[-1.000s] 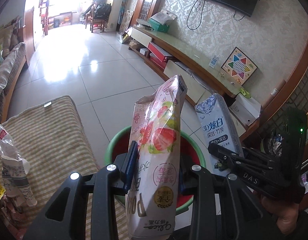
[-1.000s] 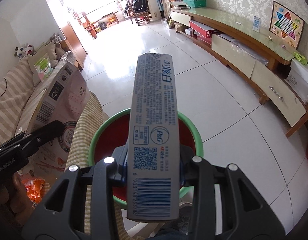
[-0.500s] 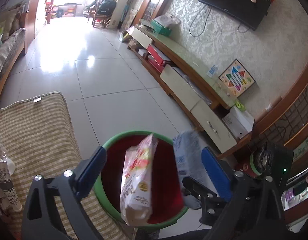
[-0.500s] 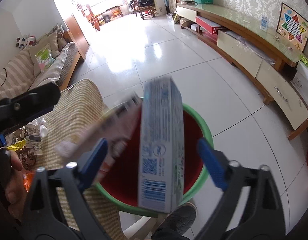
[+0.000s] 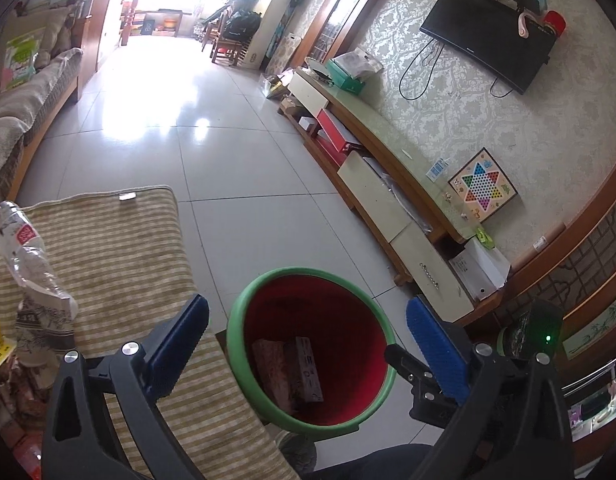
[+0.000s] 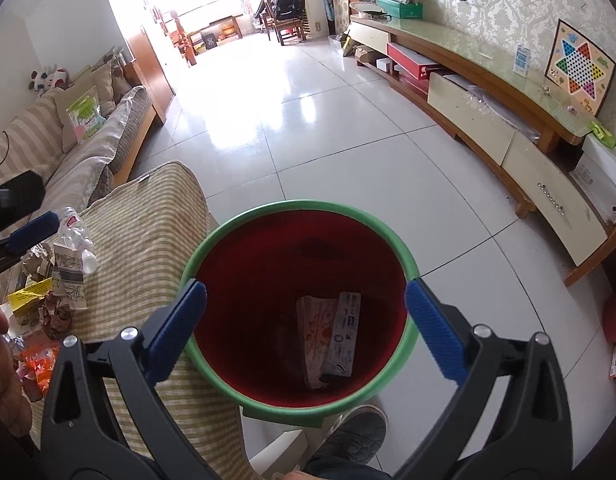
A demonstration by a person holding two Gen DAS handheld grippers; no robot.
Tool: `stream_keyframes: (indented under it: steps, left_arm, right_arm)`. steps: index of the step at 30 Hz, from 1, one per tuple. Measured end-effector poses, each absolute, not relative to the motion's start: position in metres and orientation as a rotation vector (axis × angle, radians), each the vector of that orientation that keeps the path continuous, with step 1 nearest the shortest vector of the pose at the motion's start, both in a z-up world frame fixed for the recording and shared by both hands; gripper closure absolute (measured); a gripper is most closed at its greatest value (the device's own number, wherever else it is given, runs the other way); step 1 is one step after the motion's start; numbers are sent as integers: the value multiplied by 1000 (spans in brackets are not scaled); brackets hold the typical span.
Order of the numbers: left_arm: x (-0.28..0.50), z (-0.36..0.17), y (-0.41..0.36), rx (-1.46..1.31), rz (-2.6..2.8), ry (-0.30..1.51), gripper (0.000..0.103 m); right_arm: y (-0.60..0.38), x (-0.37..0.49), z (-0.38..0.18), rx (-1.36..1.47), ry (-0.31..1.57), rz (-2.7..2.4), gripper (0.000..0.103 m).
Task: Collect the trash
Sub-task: 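Carry both items over the red bin and open both tools to drop them, then move both tools back over the table toward the remaining trash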
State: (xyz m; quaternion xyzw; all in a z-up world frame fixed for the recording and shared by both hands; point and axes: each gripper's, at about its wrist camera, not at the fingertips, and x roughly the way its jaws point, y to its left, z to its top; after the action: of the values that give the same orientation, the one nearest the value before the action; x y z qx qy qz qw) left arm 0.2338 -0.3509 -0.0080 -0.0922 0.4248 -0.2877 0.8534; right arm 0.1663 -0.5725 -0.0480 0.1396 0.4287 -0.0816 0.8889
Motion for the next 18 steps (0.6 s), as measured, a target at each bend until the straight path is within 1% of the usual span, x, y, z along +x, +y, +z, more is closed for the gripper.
stream_keyframes:
  steps: [7, 13, 16, 18]
  left_arm:
    - [211, 9, -309, -160, -588, 918, 8]
    - [184, 30, -261, -172, -539, 864, 8]
    - [173, 36, -240, -159, -499, 881, 8]
    - [163, 40, -222, -156, -483, 850, 8]
  right_arm:
    - [-535, 157, -35, 261, 886, -178, 5]
    - [-499, 149, -16, 240, 872, -145, 5]
    - [-476, 147, -4, 202, 861, -127, 5]
    - [-461, 146, 4, 186, 850, -114, 5]
